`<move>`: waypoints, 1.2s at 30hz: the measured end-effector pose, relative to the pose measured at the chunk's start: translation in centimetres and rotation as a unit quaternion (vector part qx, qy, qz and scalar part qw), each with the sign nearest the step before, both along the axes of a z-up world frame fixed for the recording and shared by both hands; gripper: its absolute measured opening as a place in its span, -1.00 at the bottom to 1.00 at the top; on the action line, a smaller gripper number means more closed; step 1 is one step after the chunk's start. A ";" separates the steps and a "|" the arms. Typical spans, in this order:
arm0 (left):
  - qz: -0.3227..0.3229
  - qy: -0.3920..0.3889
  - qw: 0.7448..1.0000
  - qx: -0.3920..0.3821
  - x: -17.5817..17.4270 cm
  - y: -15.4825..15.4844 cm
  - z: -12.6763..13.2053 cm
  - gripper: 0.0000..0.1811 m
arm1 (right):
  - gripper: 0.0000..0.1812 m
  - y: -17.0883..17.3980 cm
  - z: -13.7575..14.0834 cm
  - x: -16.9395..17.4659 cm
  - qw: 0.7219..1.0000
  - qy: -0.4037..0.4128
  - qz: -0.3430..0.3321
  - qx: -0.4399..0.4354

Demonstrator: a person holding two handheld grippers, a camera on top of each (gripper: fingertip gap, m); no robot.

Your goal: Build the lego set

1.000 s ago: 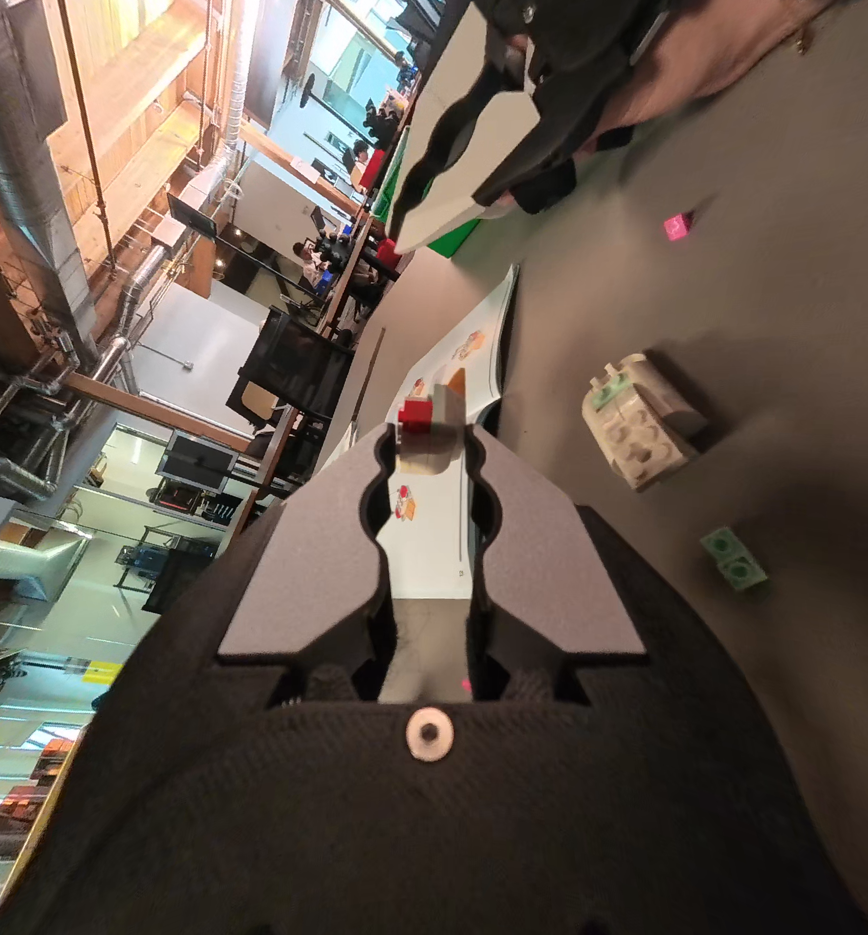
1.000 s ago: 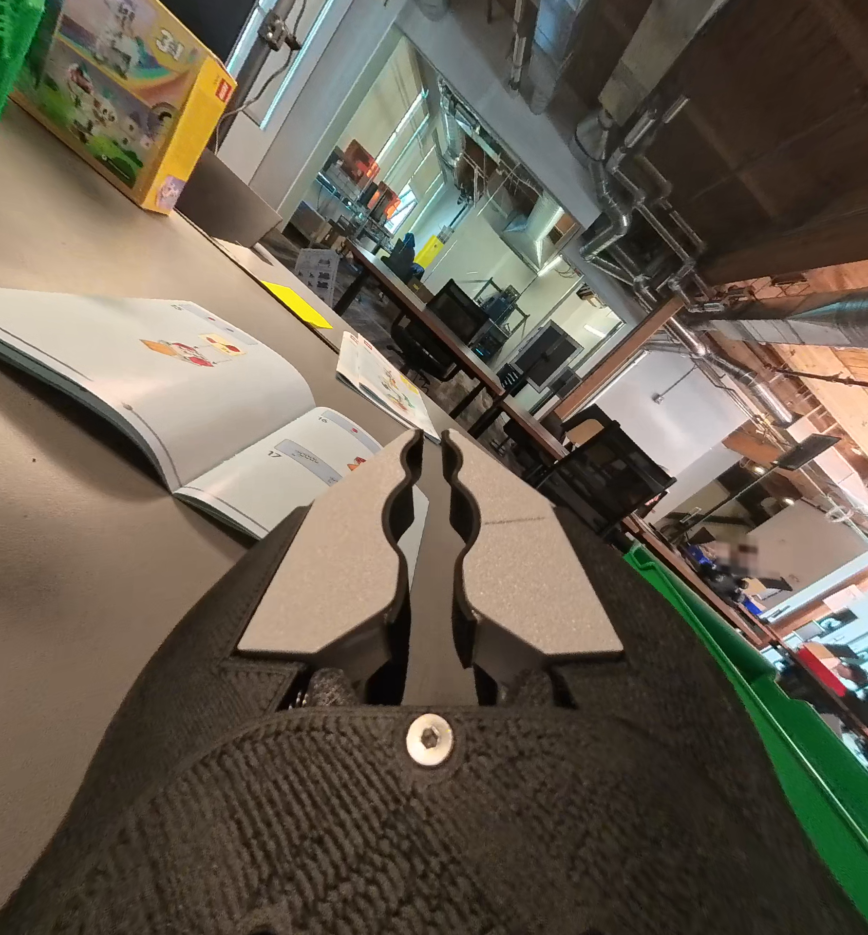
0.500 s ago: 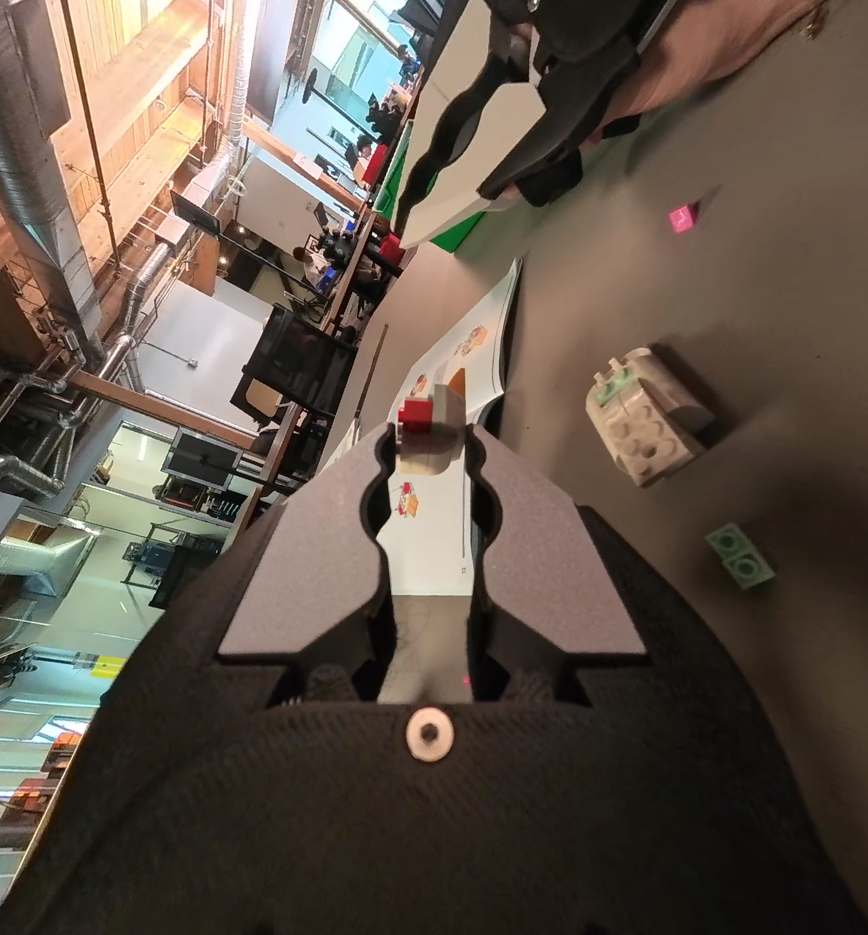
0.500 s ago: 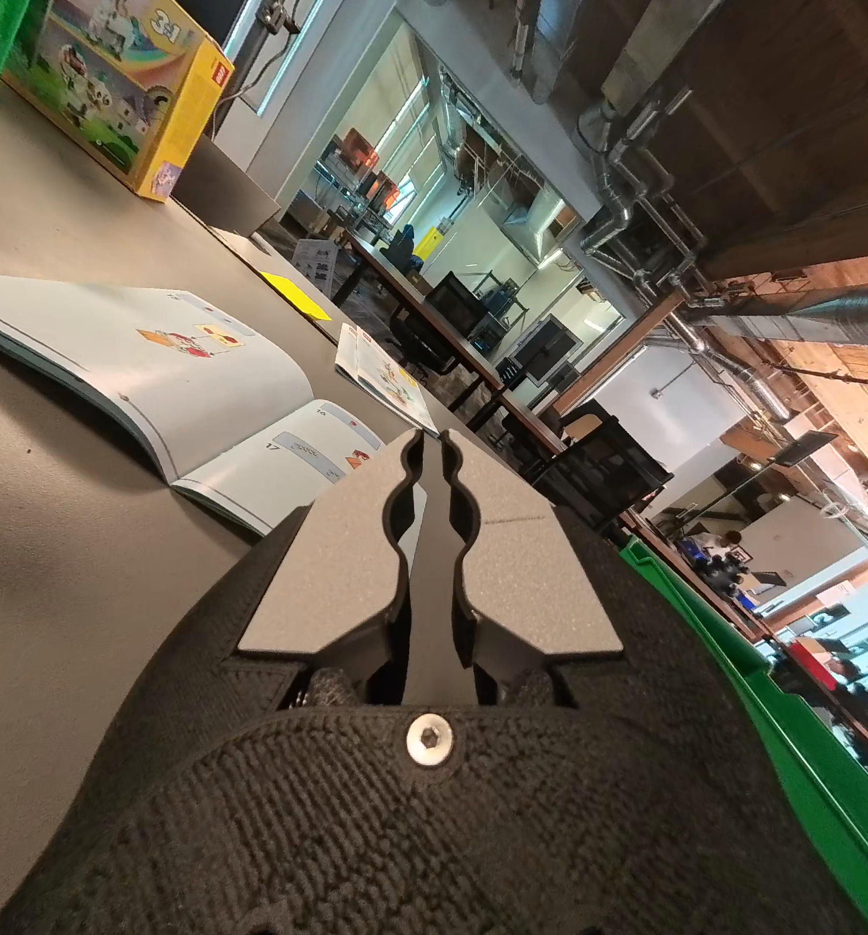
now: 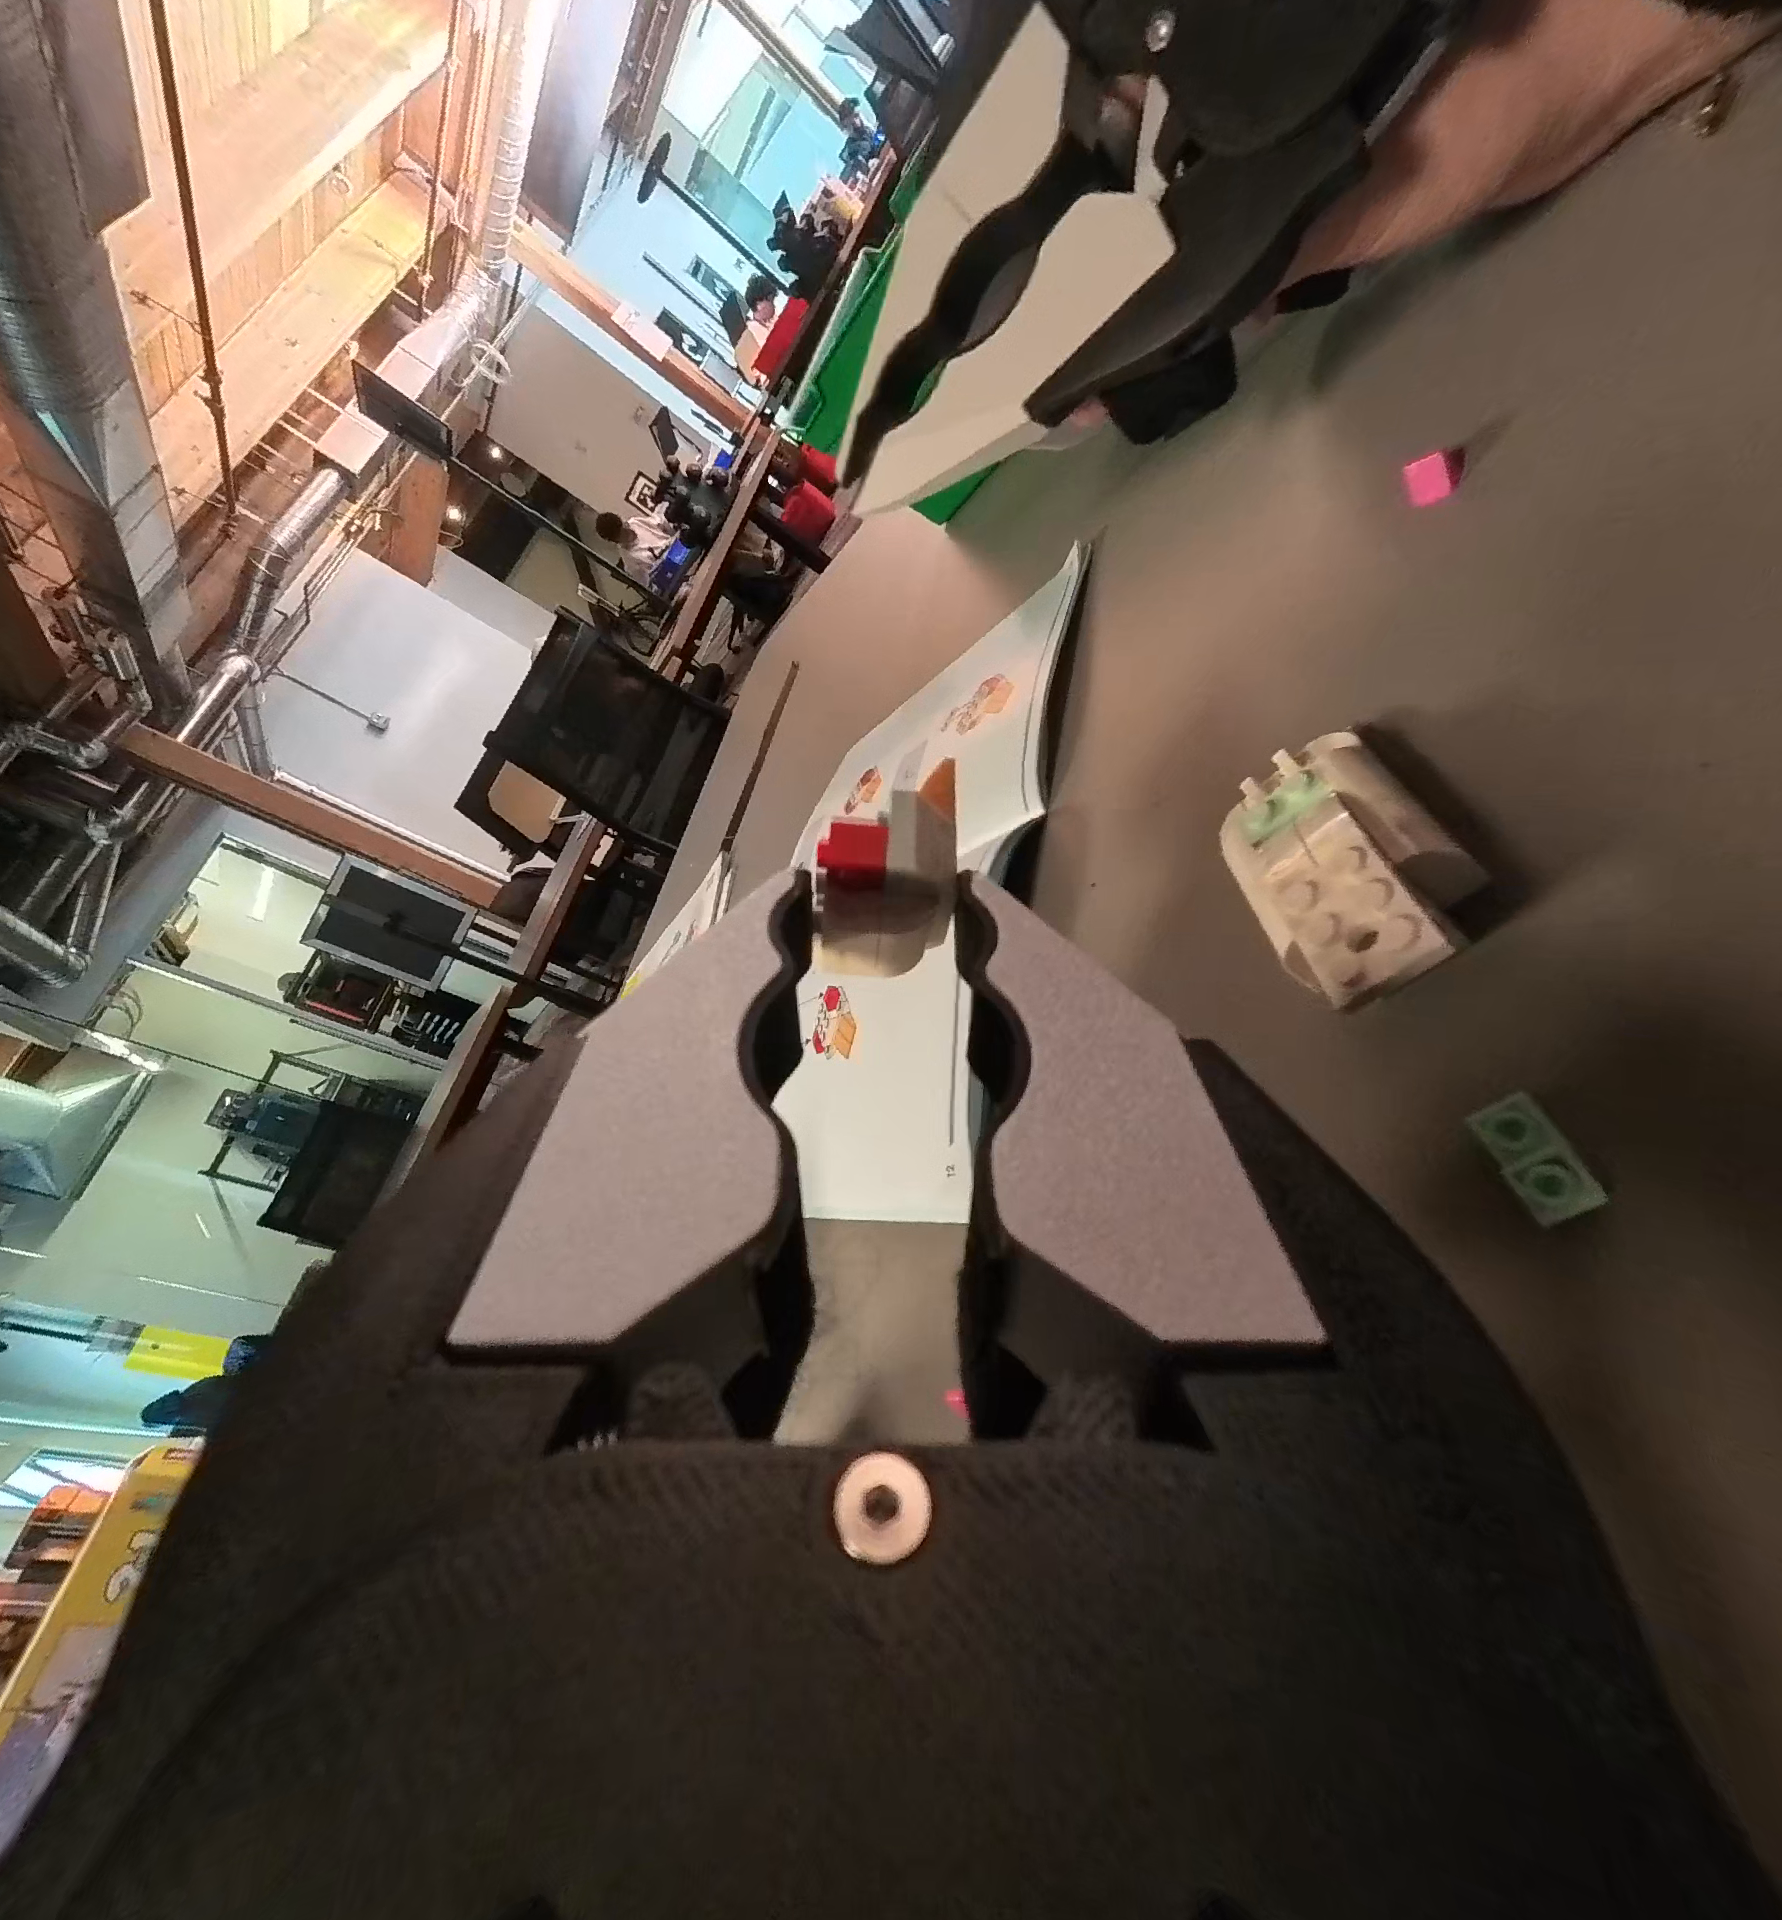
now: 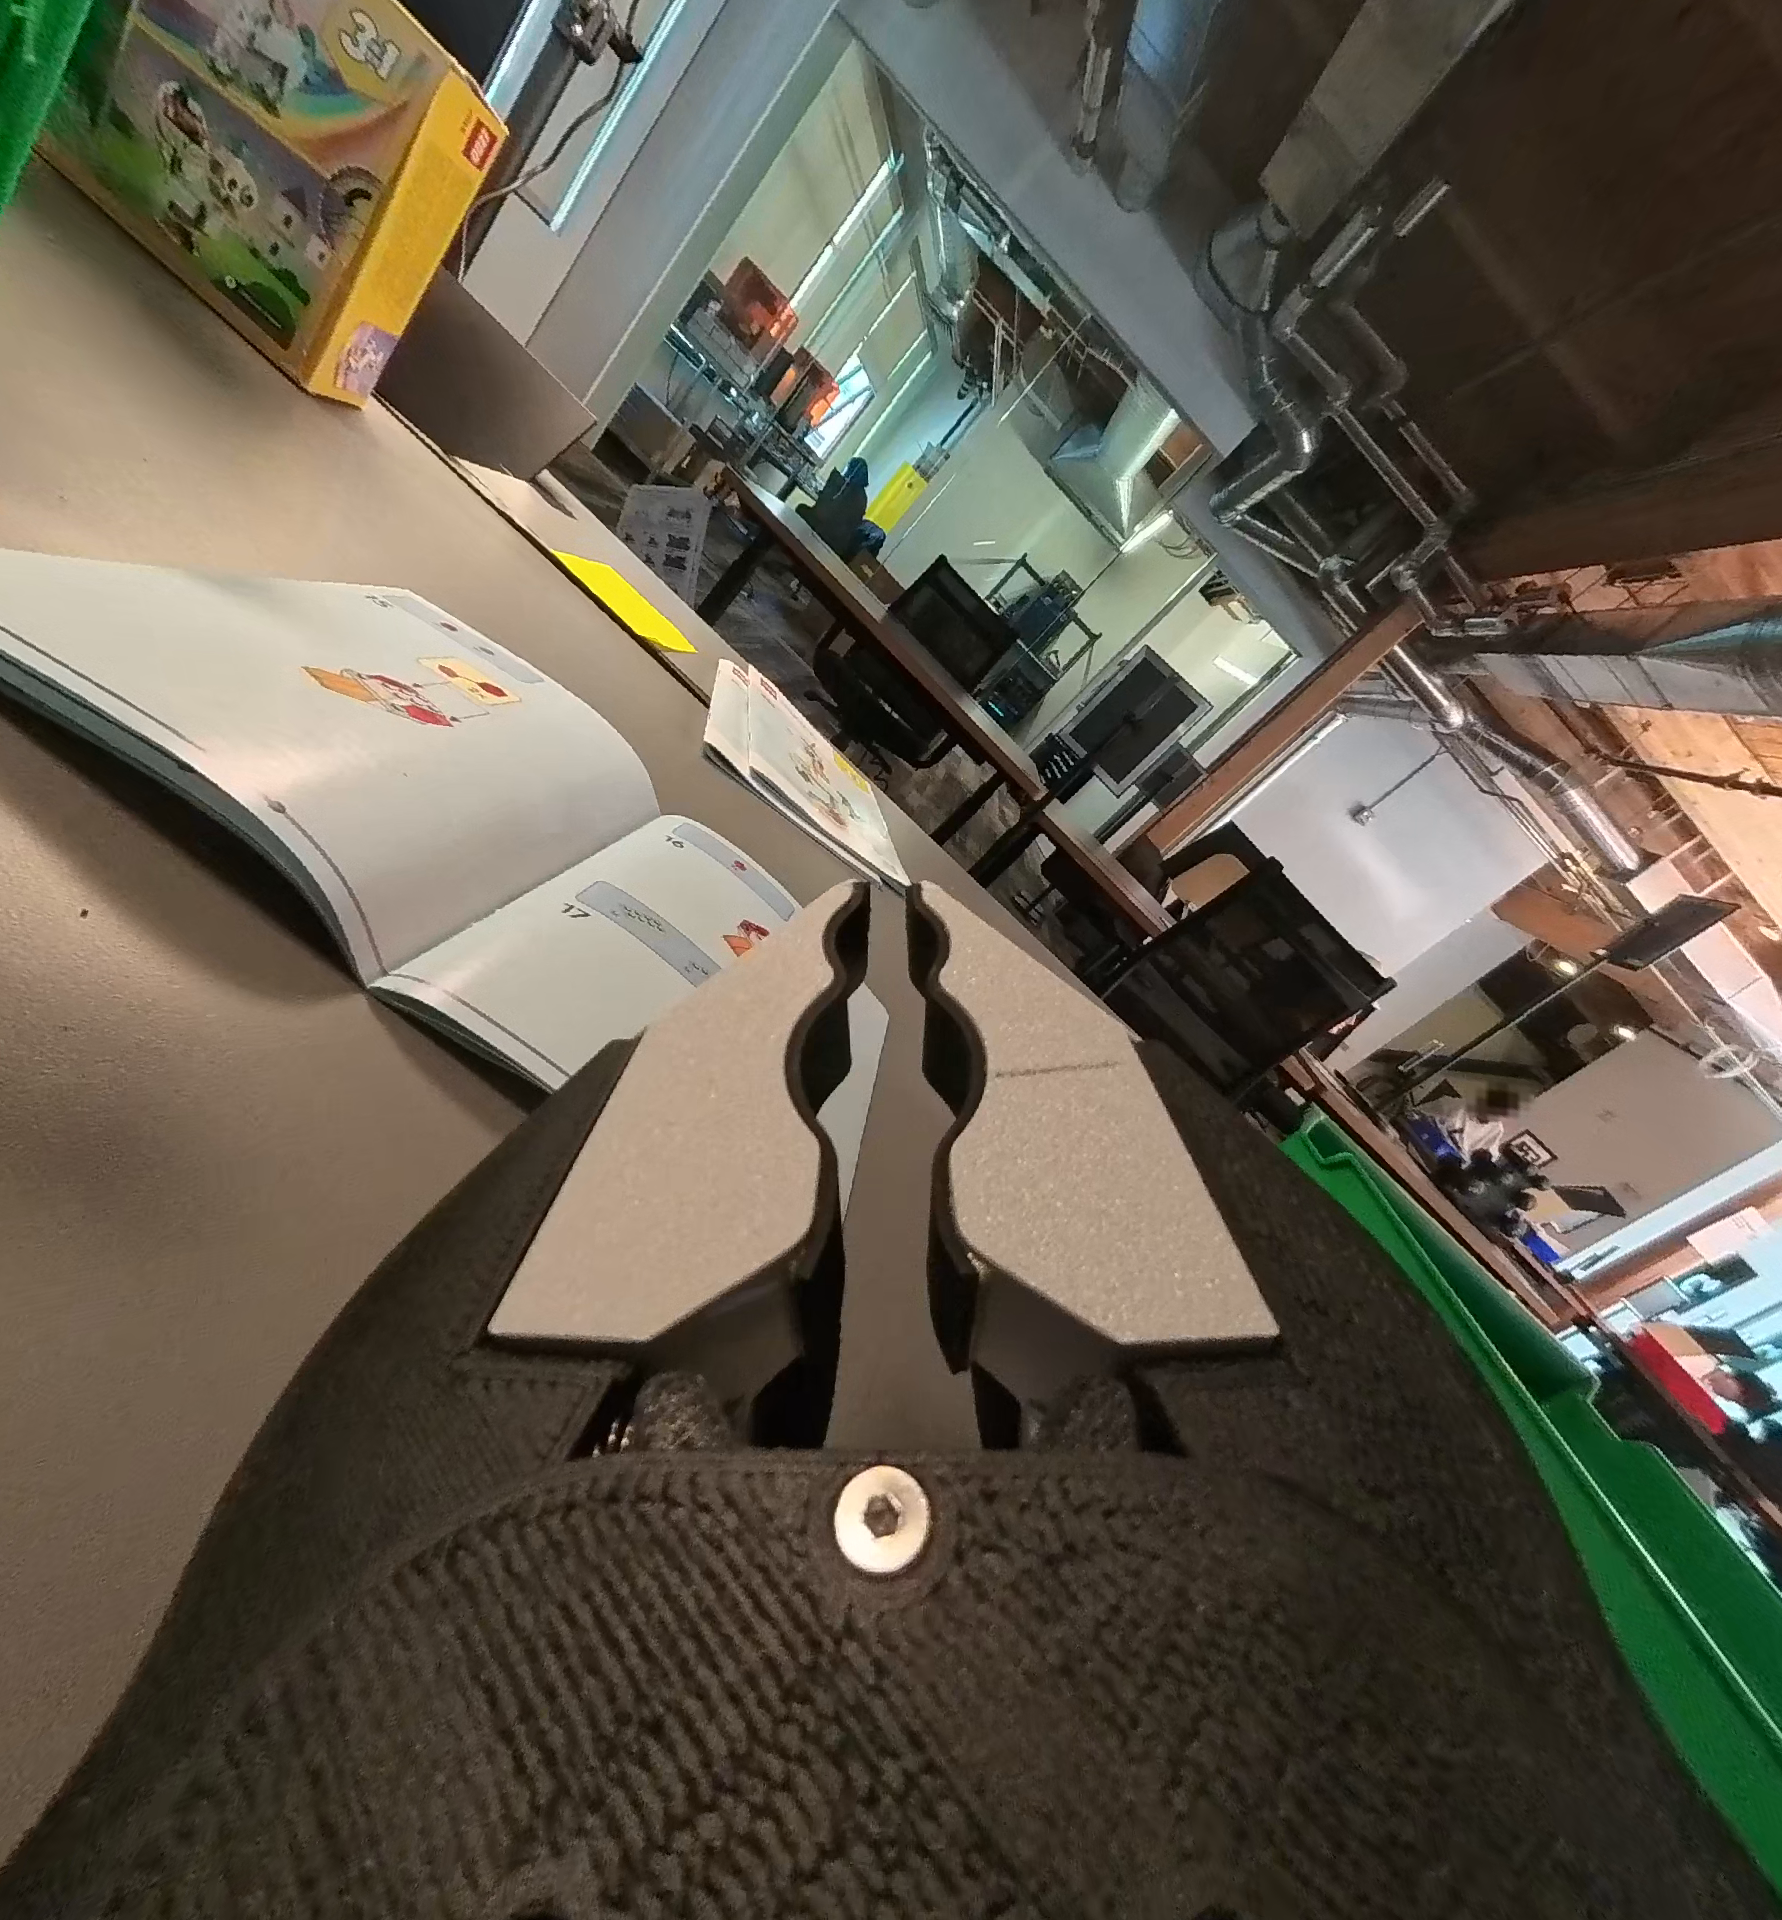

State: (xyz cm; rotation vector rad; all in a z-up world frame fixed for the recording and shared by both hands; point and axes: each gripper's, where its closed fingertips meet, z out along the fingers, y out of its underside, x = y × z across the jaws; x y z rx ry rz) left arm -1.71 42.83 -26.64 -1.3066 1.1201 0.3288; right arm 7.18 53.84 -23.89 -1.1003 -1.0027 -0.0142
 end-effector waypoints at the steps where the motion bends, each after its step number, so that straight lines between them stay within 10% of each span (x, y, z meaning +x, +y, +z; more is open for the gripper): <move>1: 0.000 -0.002 1.000 0.000 0.0 0.0 0.0 -0.71 | -0.95 0.0 0.0 0.0 1.000 0.000 0.000 0.000; 12: 0.030 -0.001 0.999 -0.032 -0.8 0.7 -0.7 -0.71 | -0.98 -2.3 -0.1 -1.9 0.992 0.017 0.066 -0.111; 17: 0.062 0.039 0.997 -0.034 -1.6 1.3 -1.4 -0.71 | -0.84 -11.3 -0.6 -8.2 0.874 0.056 0.232 -0.422; 36: 0.076 0.133 0.988 -0.009 -1.2 1.2 -2.4 -0.71 | -0.89 -11.4 -3.3 -10.6 0.893 0.001 0.146 -0.425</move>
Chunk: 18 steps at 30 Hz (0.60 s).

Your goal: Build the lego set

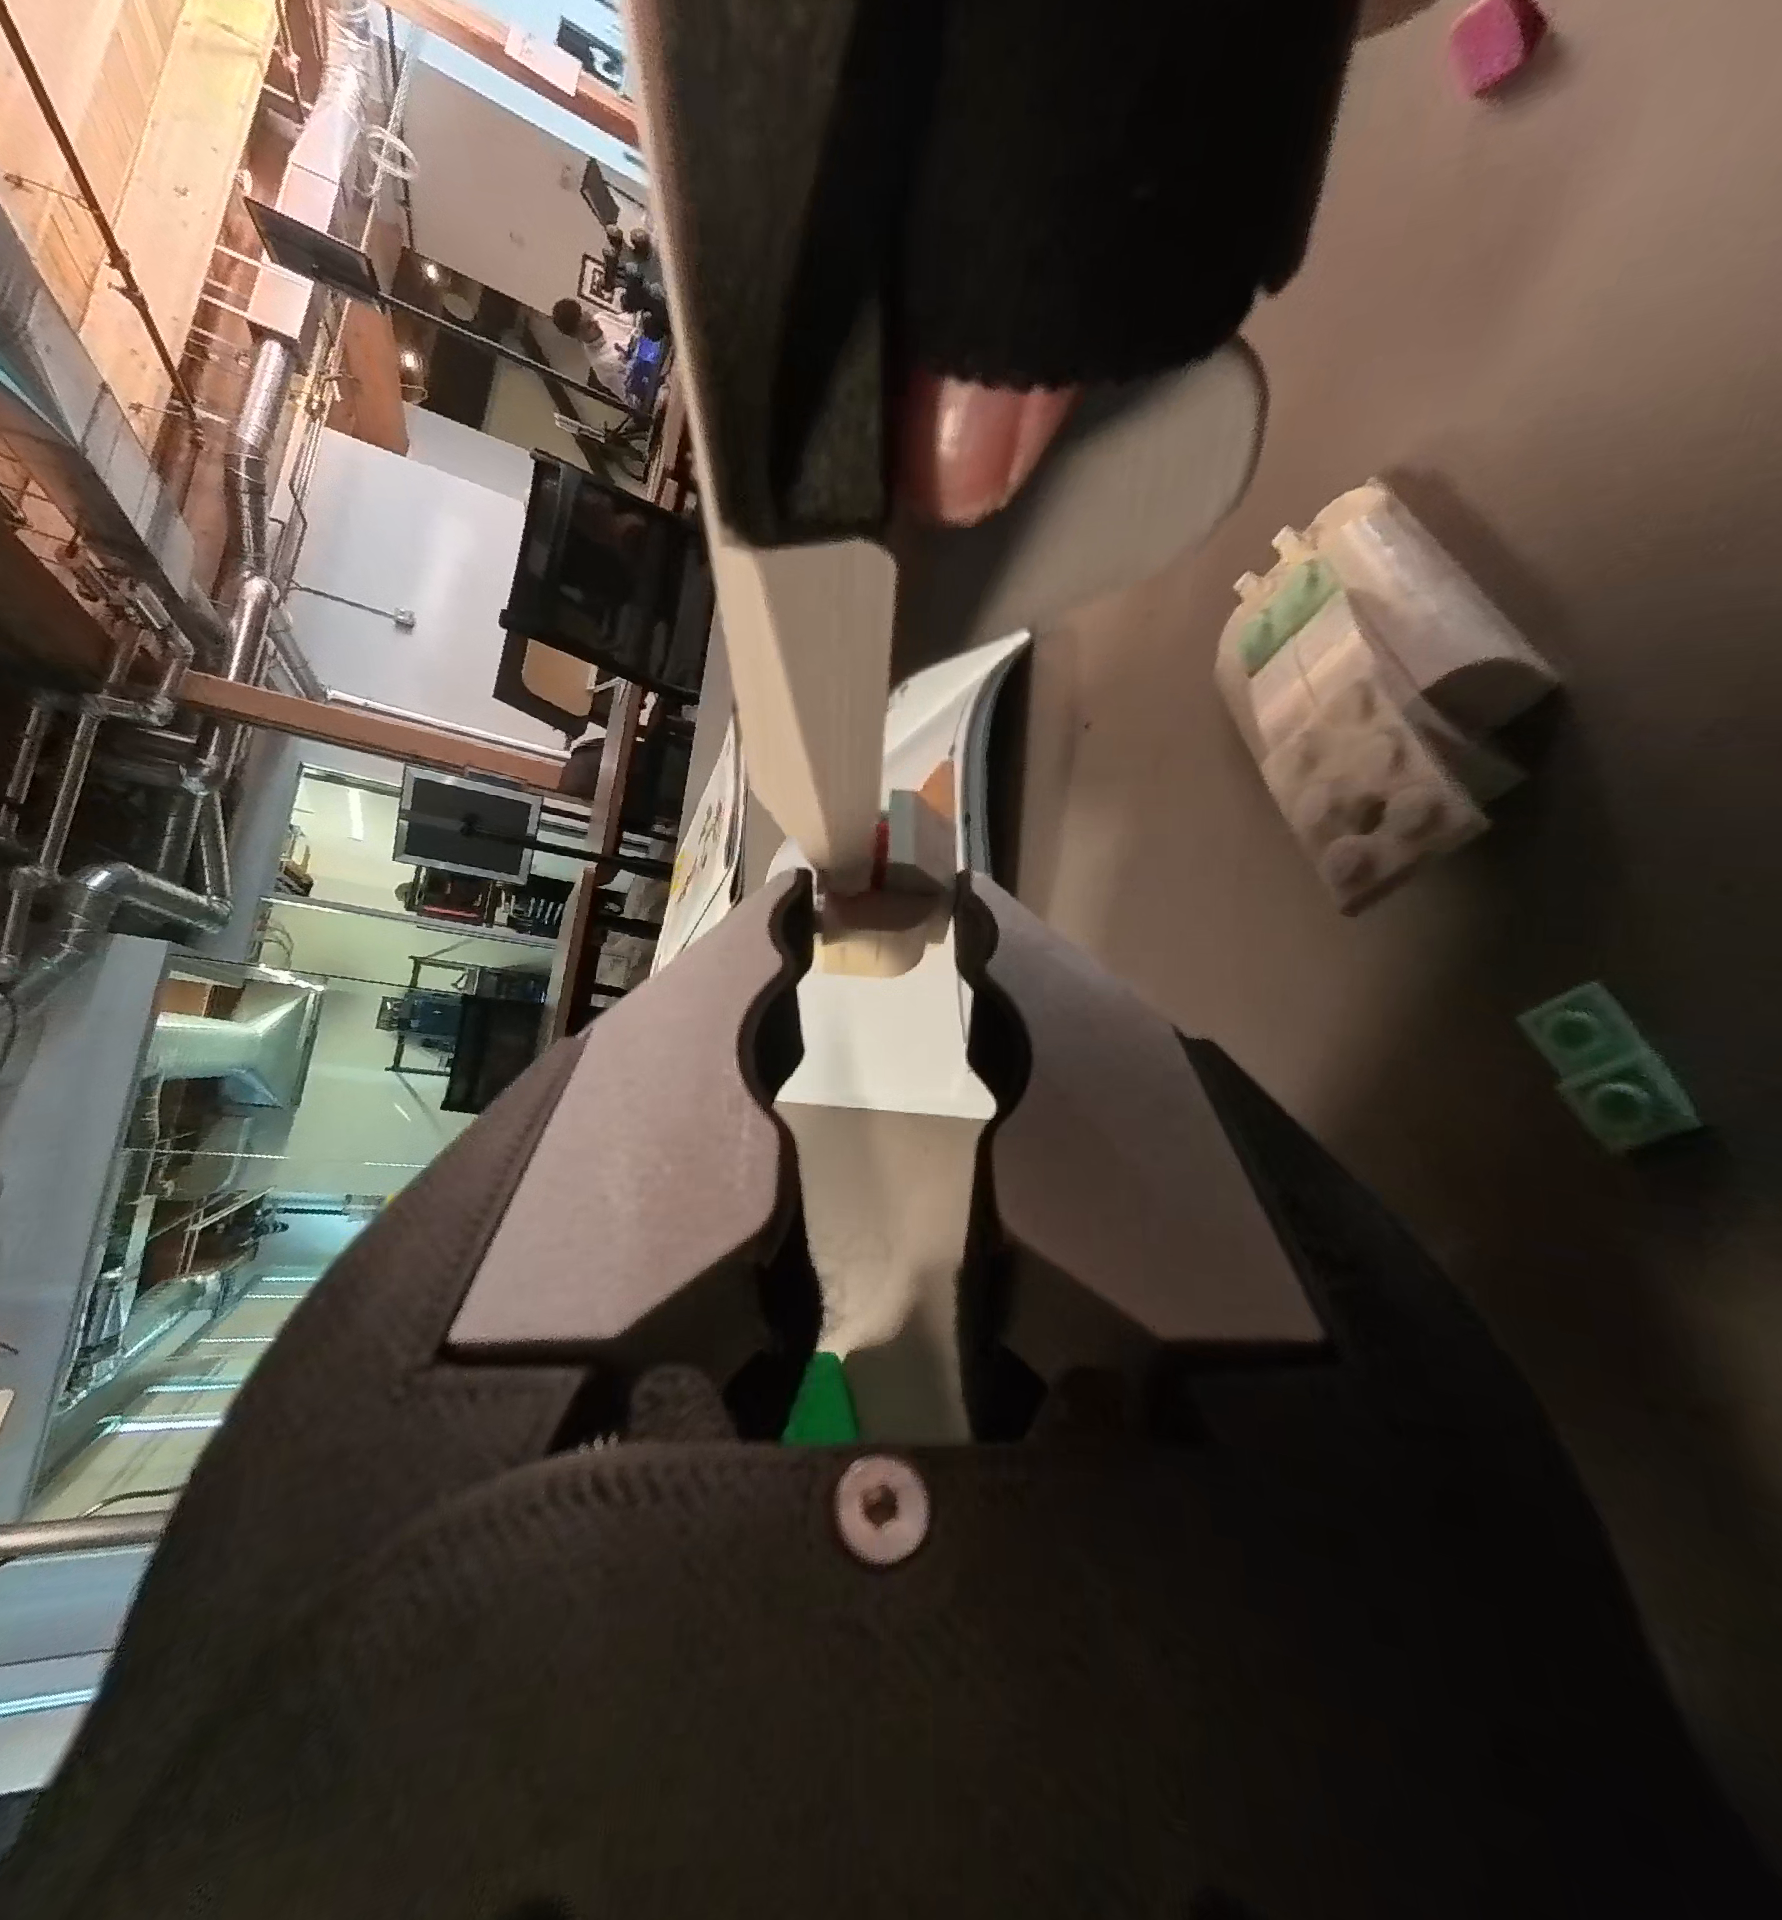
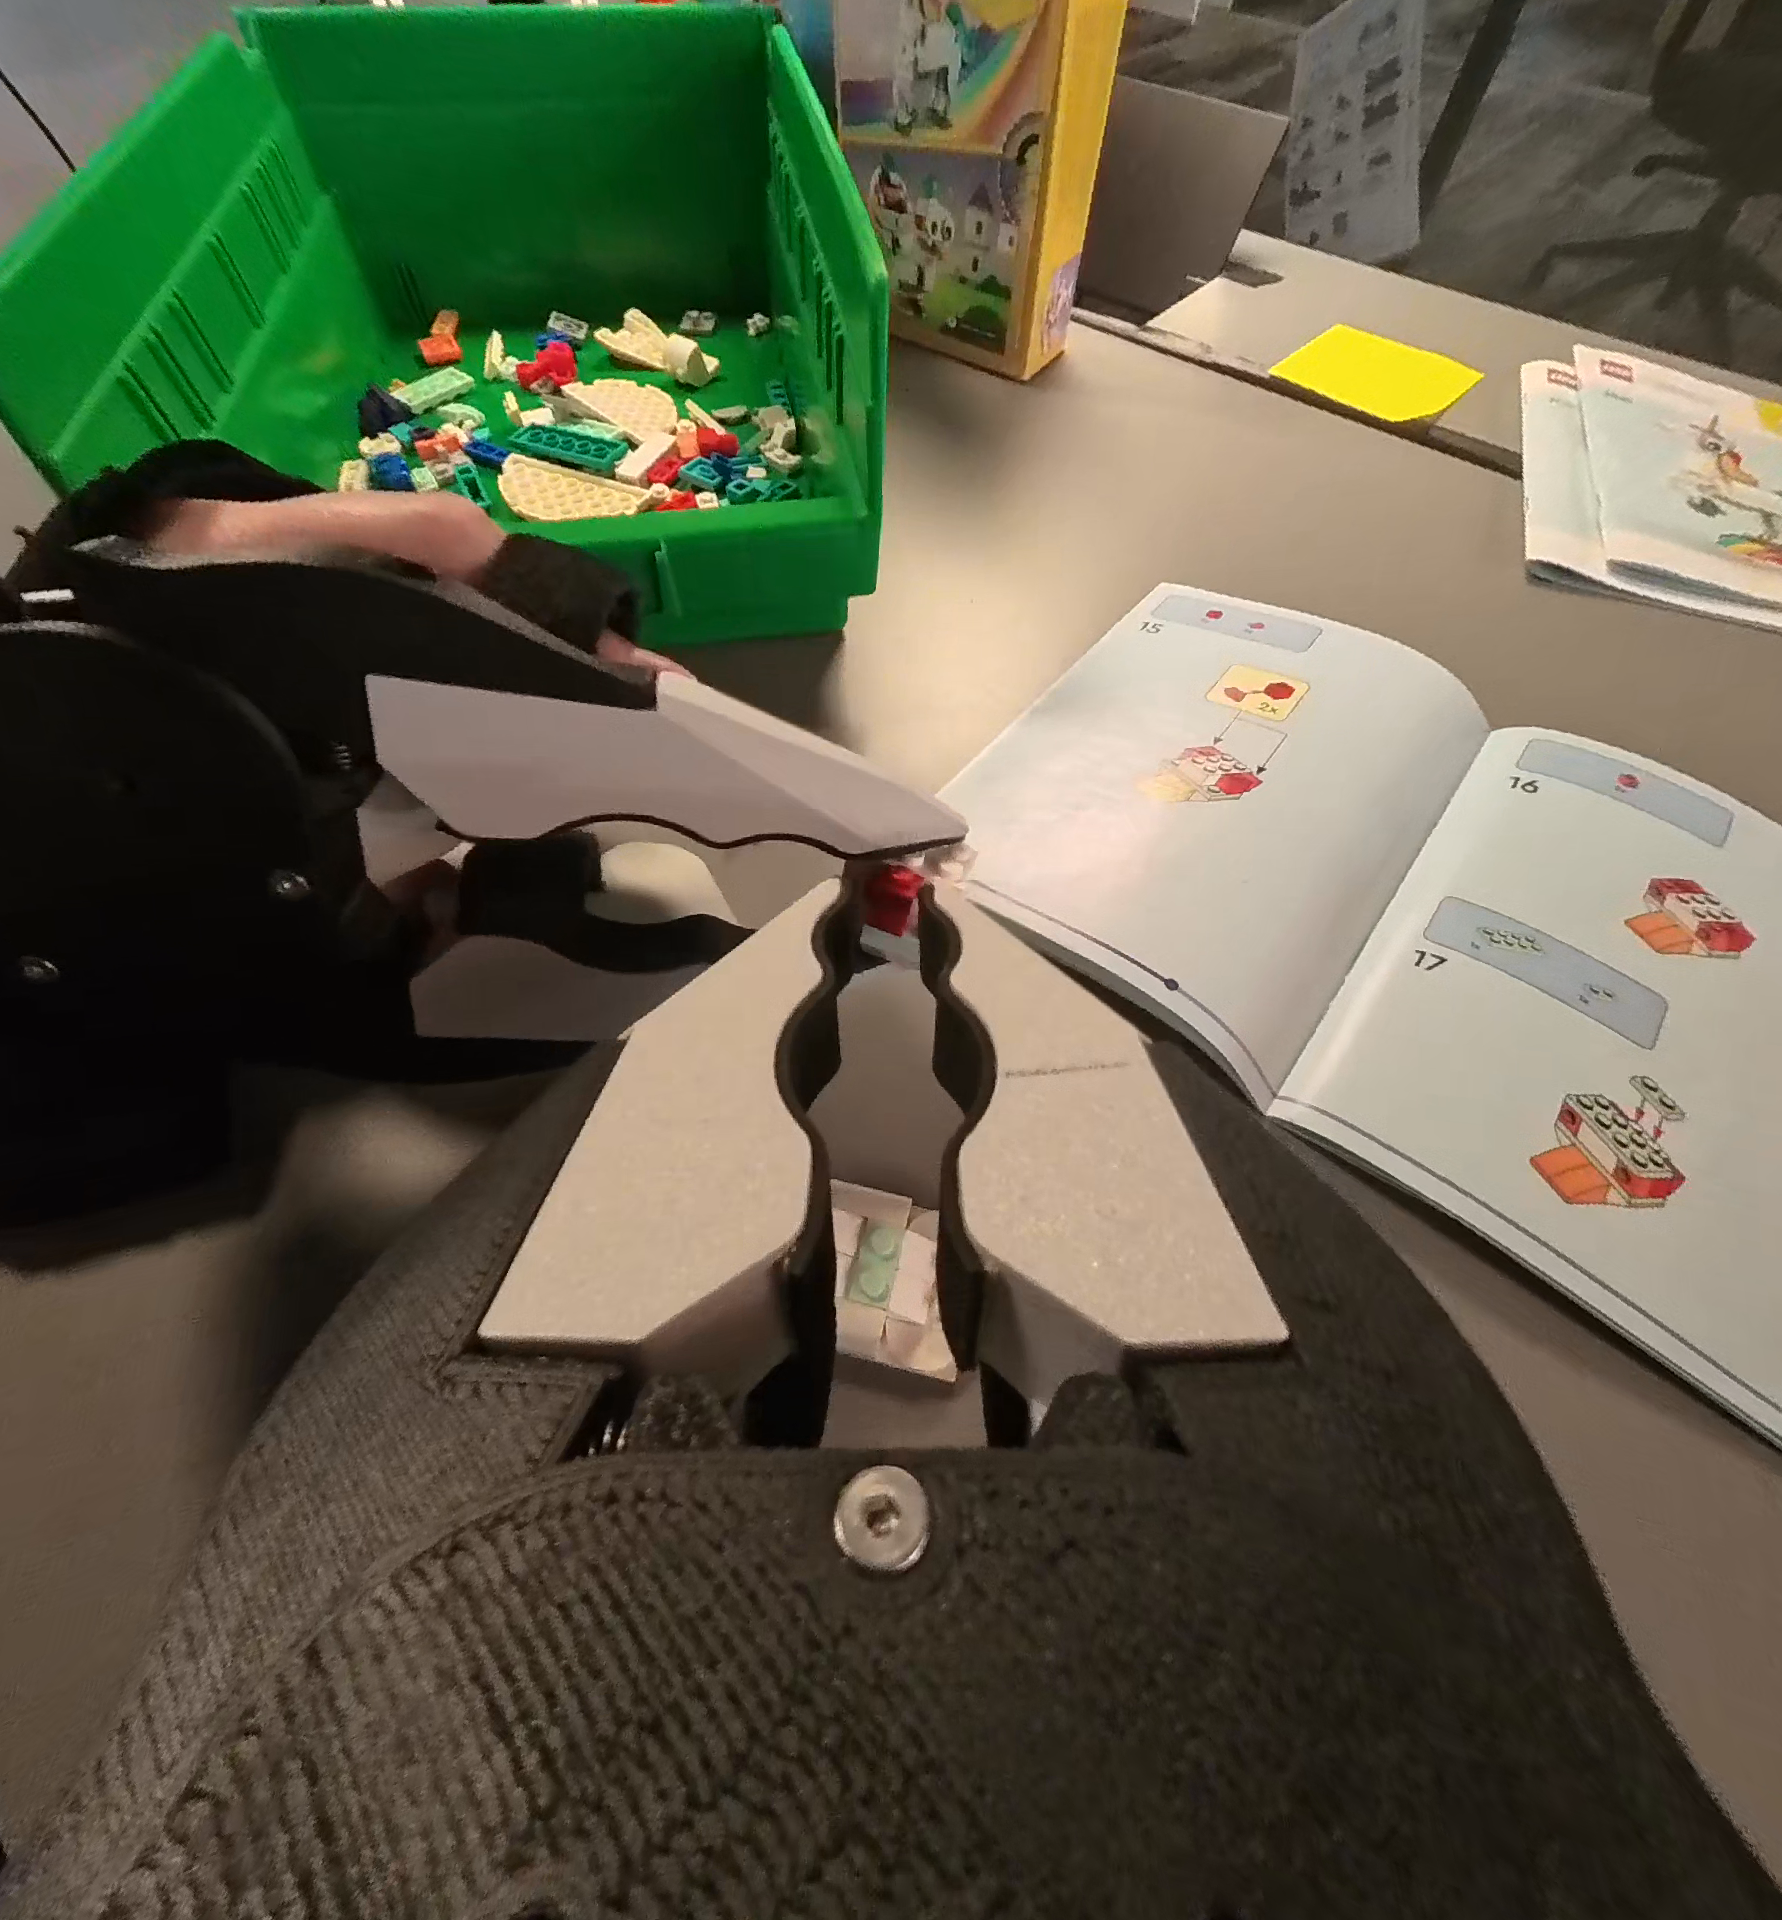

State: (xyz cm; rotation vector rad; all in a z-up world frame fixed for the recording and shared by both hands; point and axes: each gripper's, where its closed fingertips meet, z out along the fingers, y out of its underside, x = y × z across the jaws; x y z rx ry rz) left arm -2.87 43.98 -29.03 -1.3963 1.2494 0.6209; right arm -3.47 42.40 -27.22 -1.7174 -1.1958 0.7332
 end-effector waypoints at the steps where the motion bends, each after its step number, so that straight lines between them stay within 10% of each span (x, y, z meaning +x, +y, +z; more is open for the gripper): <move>1: 0.000 0.002 1.000 0.000 0.0 0.0 0.0 -0.72 | -0.88 0.0 -0.1 0.0 1.000 -0.001 0.000 -0.001; 18: -0.001 0.012 1.000 -0.005 0.3 -0.1 -0.4 -0.72 | -0.89 0.1 -0.4 0.1 1.000 -0.023 -0.008 0.011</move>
